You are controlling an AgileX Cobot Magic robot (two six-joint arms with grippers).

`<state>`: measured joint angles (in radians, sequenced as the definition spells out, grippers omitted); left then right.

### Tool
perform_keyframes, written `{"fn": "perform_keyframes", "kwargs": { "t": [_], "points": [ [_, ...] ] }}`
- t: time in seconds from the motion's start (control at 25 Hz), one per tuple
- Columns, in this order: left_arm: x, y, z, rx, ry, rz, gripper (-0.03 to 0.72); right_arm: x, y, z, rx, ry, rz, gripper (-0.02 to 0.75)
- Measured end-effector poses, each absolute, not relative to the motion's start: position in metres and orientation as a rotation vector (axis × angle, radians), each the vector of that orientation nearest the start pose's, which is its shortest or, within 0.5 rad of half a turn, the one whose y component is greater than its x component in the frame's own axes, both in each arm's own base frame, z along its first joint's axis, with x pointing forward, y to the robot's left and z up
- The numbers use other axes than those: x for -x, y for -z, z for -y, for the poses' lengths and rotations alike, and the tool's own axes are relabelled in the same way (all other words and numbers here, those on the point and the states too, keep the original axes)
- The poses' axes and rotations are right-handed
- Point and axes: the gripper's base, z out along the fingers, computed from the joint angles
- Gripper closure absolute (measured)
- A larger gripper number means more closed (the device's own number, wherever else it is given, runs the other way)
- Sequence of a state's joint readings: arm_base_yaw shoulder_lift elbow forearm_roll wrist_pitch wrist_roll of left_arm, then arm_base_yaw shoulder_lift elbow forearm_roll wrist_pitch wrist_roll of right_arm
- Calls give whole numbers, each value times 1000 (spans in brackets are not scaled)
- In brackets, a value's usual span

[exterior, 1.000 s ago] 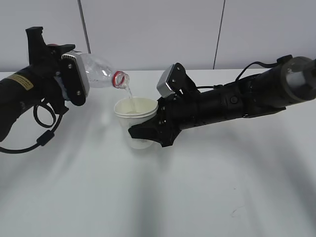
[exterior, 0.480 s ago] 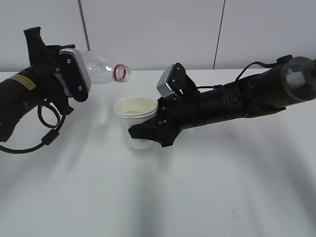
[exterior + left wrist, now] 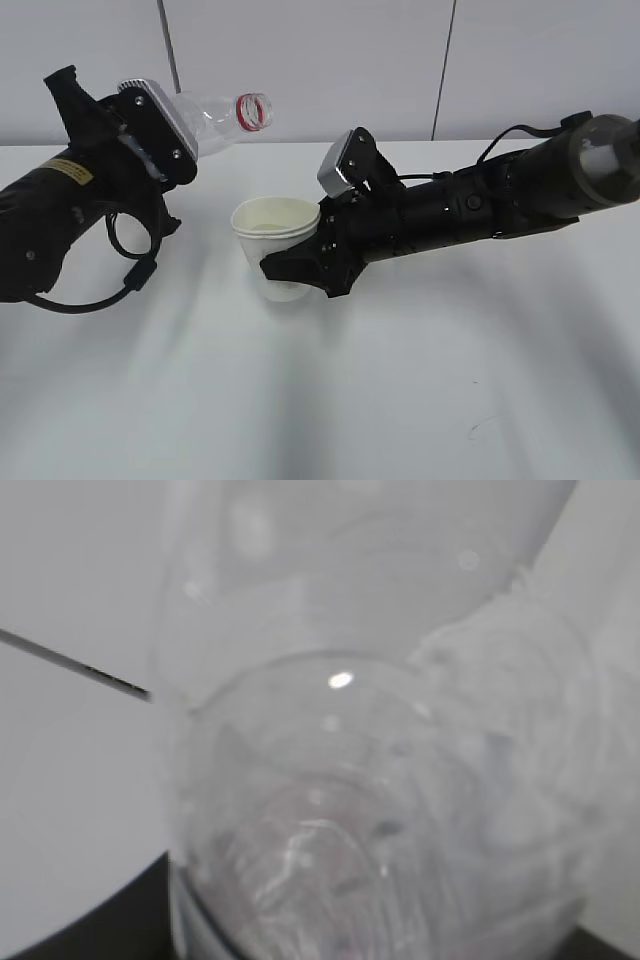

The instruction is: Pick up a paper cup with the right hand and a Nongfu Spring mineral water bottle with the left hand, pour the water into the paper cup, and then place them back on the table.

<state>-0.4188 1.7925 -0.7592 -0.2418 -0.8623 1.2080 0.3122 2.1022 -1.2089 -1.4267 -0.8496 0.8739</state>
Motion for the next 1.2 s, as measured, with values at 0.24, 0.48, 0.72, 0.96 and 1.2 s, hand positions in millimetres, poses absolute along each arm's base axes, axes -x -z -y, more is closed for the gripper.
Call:
{"fn": "perform_keyframes", "kwargs": {
  "t": [0.24,0.48,0.72,0.96,1.2],
  "points": [
    [-327,-188,129,-839,-550,-1508,324,-374,-145,-192,1202,-816,-1700,285],
    [-324,-181,128,-650,-432,-1671,324,-376,-146,-192,1155,-823,-1706,285],
    [-322,-175,129,-424,-208,-1798,324,-378,-148,-192,1111,-829,-1711,285],
    [-322,-173,129,-248,-56,-1846,324,-383,-149,-190,1025,-801,-1743,285],
    [-322,-174,130,-227,-27,-1837,324,-390,-151,-188,931,-770,-1752,285]
  ]
}}
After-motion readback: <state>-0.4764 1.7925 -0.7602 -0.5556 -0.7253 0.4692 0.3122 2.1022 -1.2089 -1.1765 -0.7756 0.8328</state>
